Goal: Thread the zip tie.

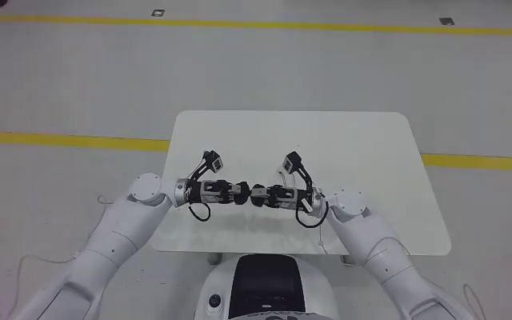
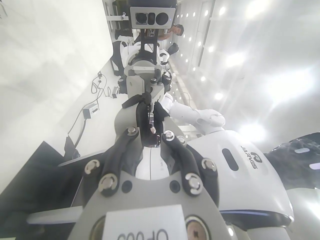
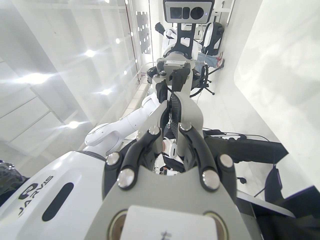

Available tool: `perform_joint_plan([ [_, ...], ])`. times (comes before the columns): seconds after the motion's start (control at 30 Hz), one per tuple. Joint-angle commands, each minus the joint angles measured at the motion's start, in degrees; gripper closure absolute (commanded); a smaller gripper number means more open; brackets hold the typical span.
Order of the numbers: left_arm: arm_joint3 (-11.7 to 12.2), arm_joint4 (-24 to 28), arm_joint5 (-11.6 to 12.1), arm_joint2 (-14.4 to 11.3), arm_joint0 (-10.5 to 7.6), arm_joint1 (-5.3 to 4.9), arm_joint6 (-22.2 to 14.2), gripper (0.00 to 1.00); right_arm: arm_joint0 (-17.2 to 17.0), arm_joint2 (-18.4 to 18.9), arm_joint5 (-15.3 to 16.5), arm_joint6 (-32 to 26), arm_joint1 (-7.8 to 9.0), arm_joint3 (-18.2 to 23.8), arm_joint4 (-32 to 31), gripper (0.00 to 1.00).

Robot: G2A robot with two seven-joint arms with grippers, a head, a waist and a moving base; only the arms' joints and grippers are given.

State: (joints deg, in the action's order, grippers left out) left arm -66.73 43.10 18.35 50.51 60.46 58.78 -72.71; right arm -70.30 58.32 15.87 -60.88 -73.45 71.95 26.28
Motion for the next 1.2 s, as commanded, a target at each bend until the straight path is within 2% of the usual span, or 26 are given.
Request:
perform_joint_plan([
  [0.0, 0.1, 0.0, 0.0, 0.0, -0.03, 0.03, 0.0, 0.94, 0.2, -0.2, 0.1, -0.1, 0.00, -0.1, 0.0, 1.00],
  [0.27, 0.4, 0.0, -0.1, 0.0, -0.17, 0.14, -0.1, 0.93, 0.5, -0.7, 0.9, -0.6, 0.06, -0.3, 0.3, 1.00],
  [0.4, 0.5, -0.1, -0.1, -0.2, -0.23, 0.22, -0.1, 1.00, 0.7, -1.0, 0.8, -0.8, 0.08, -0.3, 0.4, 1.00],
  [0.6, 0.7, -0.2, -0.1, -0.3, -0.37, 0.32, -0.3, 1.00, 1.1, -1.6, 0.6, -0.9, 0.03, -0.8, 0.8, 1.00],
  [0.63, 0.7, -0.1, 0.0, -0.3, -0.40, 0.35, -0.5, 1.00, 1.2, -1.5, 0.6, -0.8, 0.03, -1.0, 1.0, 0.56],
  [0.67, 0.8, 0.0, 0.2, -0.3, -0.38, 0.36, -0.6, 1.00, 1.2, -1.5, 0.7, -0.7, 0.03, -1.0, 1.2, 0.00],
  [1.17, 0.6, 0.3, 1.1, 0.7, 0.28, 0.15, -1.1, 1.00, -1.2, 2.4, 2.6, 1.9, 1.22, 1.6, 1.7, 0.00],
])
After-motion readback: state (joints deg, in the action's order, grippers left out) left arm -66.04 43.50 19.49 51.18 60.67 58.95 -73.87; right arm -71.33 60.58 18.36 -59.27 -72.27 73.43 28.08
